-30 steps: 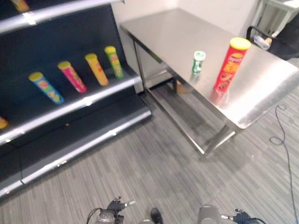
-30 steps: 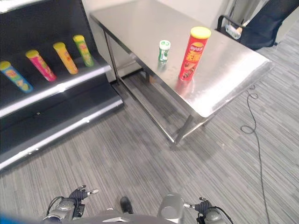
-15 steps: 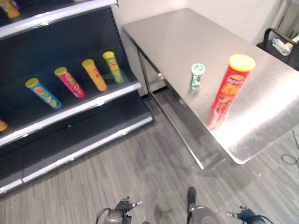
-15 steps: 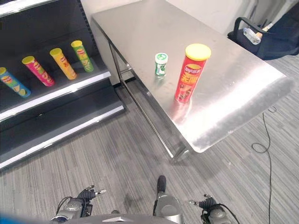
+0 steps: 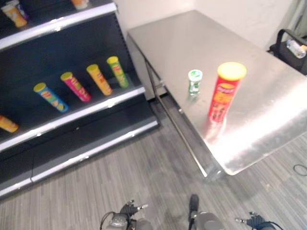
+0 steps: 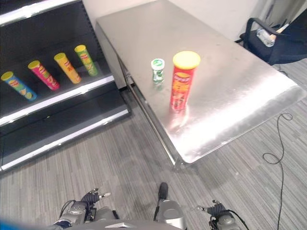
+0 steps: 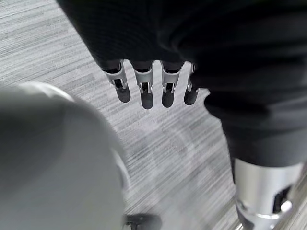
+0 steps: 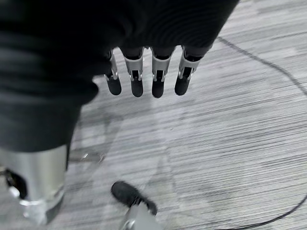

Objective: Put the goods on the table back onto the shelves and tidy them up.

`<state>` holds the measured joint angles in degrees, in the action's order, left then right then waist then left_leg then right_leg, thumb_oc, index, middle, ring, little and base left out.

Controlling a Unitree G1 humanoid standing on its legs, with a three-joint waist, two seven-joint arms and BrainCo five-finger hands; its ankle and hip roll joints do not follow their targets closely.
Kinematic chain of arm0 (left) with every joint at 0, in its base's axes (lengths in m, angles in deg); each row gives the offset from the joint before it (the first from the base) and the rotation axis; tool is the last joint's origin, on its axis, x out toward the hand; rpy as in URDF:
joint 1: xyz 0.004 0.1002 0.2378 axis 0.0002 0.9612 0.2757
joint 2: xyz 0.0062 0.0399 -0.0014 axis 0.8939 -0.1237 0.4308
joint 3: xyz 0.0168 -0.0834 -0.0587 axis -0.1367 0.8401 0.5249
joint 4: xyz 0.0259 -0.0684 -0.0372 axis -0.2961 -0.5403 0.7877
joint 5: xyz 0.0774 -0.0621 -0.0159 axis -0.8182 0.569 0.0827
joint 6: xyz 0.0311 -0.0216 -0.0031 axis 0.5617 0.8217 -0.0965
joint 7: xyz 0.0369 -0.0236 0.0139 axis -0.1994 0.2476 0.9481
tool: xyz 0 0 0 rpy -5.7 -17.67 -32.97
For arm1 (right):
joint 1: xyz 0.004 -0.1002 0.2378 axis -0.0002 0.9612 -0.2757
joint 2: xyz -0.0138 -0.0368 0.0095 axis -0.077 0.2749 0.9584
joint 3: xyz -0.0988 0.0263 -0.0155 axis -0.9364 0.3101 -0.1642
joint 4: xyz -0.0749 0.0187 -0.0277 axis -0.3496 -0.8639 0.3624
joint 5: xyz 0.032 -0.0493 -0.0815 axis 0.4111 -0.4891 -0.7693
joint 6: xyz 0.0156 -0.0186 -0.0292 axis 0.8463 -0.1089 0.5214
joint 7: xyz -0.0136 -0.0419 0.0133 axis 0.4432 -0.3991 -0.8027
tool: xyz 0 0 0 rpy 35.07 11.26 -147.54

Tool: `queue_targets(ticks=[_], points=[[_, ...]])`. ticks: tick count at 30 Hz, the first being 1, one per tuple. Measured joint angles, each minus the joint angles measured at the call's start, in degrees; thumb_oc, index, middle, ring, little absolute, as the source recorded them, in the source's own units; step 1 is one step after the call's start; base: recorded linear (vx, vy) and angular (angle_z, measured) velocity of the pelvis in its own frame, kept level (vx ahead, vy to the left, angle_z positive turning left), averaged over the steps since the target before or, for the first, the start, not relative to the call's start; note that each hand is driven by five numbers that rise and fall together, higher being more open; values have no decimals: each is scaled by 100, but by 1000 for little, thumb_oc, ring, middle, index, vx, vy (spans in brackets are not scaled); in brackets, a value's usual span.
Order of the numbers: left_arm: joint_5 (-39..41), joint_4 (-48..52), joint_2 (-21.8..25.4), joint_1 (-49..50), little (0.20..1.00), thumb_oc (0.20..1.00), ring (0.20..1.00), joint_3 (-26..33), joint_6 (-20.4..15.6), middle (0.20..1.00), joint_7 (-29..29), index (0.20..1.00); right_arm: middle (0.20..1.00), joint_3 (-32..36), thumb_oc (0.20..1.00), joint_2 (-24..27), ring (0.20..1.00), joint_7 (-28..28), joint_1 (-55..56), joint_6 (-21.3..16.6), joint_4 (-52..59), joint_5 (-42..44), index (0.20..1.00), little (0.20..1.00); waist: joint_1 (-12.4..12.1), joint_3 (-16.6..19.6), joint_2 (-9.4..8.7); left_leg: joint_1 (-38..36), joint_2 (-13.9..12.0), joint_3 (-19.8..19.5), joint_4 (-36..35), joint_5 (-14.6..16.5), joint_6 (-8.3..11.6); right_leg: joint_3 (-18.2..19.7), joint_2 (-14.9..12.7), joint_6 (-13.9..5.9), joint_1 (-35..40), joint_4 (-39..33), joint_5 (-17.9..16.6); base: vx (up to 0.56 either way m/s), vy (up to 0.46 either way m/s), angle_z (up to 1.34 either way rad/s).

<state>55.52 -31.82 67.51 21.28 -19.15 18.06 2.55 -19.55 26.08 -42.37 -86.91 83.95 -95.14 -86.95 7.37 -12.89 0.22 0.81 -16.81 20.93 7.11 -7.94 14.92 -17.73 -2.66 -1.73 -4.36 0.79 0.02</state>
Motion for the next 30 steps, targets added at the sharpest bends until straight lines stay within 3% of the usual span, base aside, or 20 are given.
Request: queue_targets(ticks=[1, 2, 4, 5, 6, 7, 8, 9, 11, 13, 19, 23, 24, 25, 26, 30], points=[[-4, -14, 64, -61, 1000, 1000, 1000, -44, -1, 1000, 3, 1000, 1000, 57, 1000, -10, 1000, 7, 121, 18, -28, 7, 1000, 1000, 57, -5, -51, -26, -57, 29, -309, 0, -10, 19, 18, 348, -16, 187, 2, 137, 180, -9], [-6, -120, 15, -126, 1000, 1000, 1000, -69, 6, 1000, -6, 1000, 1000, 181, 1000, 9, 1000, 21, 181, 29, -113, 17, 1000, 1000, 64, 32, 62, -54, -90, 62, -848, -20, -37, -19, 186, 369, -34, 90, 18, 122, 142, 3], [-7, -121, 66, -230, 1000, 1000, 1000, -110, 7, 1000, -7, 1000, 1000, 286, 1000, -25, 1000, 25, 197, 28, -233, 52, 1000, 1000, 47, 42, -13, -81, 117, 155, -1096, -11, -62, 58, 208, 315, -36, -90, 2, 112, 135, -35], [-13, -132, 96, -192, 1000, 1000, 1000, -108, 8, 1000, -10, 1000, 1000, 401, 1000, -49, 1000, 28, 229, 14, -261, 91, 1000, 1000, 91, 65, -84, -174, 337, 352, -956, -2, -51, 125, 221, 54, 77, -368, 152, 132, 178, -55], [-14, -152, 31, -177, 1000, 1000, 1000, -110, 4, 1000, -9, 1000, 1000, 461, 1000, 6, 1000, 22, 248, 8, -312, 118, 1000, 1000, 104, 79, 86, -178, 208, 333, -945, 54, -87, 69, 361, -44, 72, -239, 258, 164, 227, -64], [-15, -150, -40, -114, 1000, 1000, 1000, -117, -1, 1000, -21, 1000, 1000, 625, 1000, 122, 1000, 18, 306, 6, -381, 178, 1000, 1000, 145, 138, 461, -231, -148, 319, -1001, 635, -490, 127, 525, 293, -296, 852, 428, 110, 165, -32], [-13, -121, 28, -145, 1000, 1000, 1000, -98, -7, 1000, -21, 1000, 1000, 743, 1000, 61, 1000, 41, 417, 28, -426, 227, 1000, 1000, 206, 204, 328, -288, -98, 374, -1053, 353, -397, 293, 380, 513, -328, 1098, 639, 94, 144, -31], [-13, -170, 66, -136, 1000, 1000, 1000, -84, 11, 1000, -24, 1000, 1000, 819, 1000, -29, 1000, 41, 462, 76, -449, 278, 1000, 1000, 229, 238, 113, -350, 19, 435, -1136, 231, -483, 444, 286, 162, -341, 1022, 672, 82, 141, -31], [-6, -159, 123, -103, 1000, 1000, 1000, -66, 3, 1000, -23, 1000, 1000, 926, 1000, 17, 1000, 35, 518, 72, -425, 341, 1000, 1000, 256, 310, 26, -526, 330, 700, -1190, 232, -486, 491, 110, 103, -187, 610, 428, 58, 118, -53], [-6, -160, 108, -83, 1000, 1000, 1000, -45, 3, 1000, -22, 1000, 1000, 1020, 1000, 158, 1000, 53, 546, 82, -413, 427, 1000, 1000, 355, 341, 252, -621, 366, 751, -1226, 320, -626, 440, 166, 108, -120, 500, 242, 40, 99, -13], [-1, -169, 418, -107, 1000, 1000, 1000, 79, -28, 1000, -16, 1000, 1000, 1794, 1000, 360, 1000, 72, 658, 79, -428, 754, 1000, 1000, 369, 361, 60, -723, 745, 1016, -1270, 668, -870, 711, -181, -180, -202, 507, 109, 24, 63, -14], [-8, -166, 648, -101, 1000, 1000, 1000, 201, -4, 1000, 0, 1000, 1000, 3666, 1000, 1429, 1000, 197, 946, 64, -284, 1423, 1000, 1000, 395, 343, 41, -686, 926, 1013, -1263, 742, -975, 709, -358, -292, -189, 452, 61, 28, 59, 6], [-10, -167, 675, -96, 1000, 1000, 1000, 236, -3, 1000, 3, 1000, 1000, 3758, 1000, 1613, 1000, 370, 1061, -17, -234, 1475, 1000, 1000, 405, 363, 77, -697, 940, 1003, -1254, 753, -992, 696, -369, -315, -136, 406, 43, 33, 41, 8], [-15, -154, 693, -40, 1000, 1000, 1000, 261, -3, 1000, 4, 1000, 1000, 4475, 1000, 1966, 1000, 478, 1197, 33, 125, 1648, 1000, 1000, 475, 328, -58, -712, 955, 990, -1242, 770, -1005, 678, -367, -346, -52, 294, 9, 26, 38, 10], [-16, -148, 626, 30, 1000, 1000, 1000, 296, -2, 1000, 2, 1000, 1000, 4892, 1000, 2267, 1000, 701, 1384, -134, 622, 1715, 1000, 1000, 579, 361, -5, -705, 982, 974, -1242, 791, -1036, 649, -390, -350, -9, 205, -36, 15, 25, 7], [-27, -23, 508, 136, 1000, 1000, 1000, 369, -4, 1000, 8, 1000, 1000, 5385, 1000, 2798, 1000, 1181, 1572, -177, 2298, 1506, 1000, 1000, 724, 321, -68, -731, 1007, 969, -1241, 797, -1040, 622, -387, -363, 180, -90, -205, 11, -2, 1]])
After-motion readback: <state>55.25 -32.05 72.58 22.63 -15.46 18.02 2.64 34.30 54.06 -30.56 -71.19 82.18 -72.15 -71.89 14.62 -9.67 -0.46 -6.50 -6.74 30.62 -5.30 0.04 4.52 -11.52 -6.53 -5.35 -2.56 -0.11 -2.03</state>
